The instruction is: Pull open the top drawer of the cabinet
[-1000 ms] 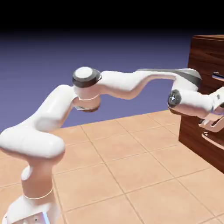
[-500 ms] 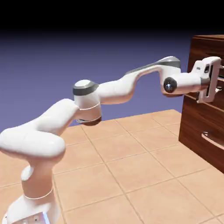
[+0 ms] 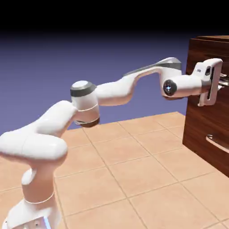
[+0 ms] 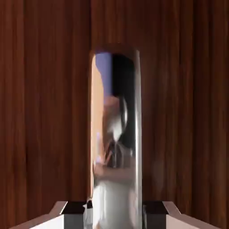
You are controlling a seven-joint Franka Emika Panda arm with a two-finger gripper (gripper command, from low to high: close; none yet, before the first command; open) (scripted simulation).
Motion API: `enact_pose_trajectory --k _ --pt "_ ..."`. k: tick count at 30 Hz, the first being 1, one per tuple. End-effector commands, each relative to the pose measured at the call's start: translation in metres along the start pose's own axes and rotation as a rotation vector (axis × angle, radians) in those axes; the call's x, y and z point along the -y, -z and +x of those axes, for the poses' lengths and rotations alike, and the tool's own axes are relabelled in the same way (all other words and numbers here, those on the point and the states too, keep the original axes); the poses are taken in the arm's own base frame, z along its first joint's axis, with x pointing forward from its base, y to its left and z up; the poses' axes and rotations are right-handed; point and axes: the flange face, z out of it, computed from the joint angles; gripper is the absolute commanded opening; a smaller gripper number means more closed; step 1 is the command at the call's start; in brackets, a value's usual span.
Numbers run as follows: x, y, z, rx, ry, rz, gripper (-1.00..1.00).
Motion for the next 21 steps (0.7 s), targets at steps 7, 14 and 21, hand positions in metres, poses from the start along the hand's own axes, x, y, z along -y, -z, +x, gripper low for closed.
enact_pose_trajectory --k 7,14,21 --pt "0.002 0.032 0.001 -0.001 0.0 0.004 -1.0" --pt "0.002 0.091 0.001 -0.001 0.001 0.004 -1.0" --pt "0.002 0.16 0.001 -0.002 0.001 0.004 -1.0"
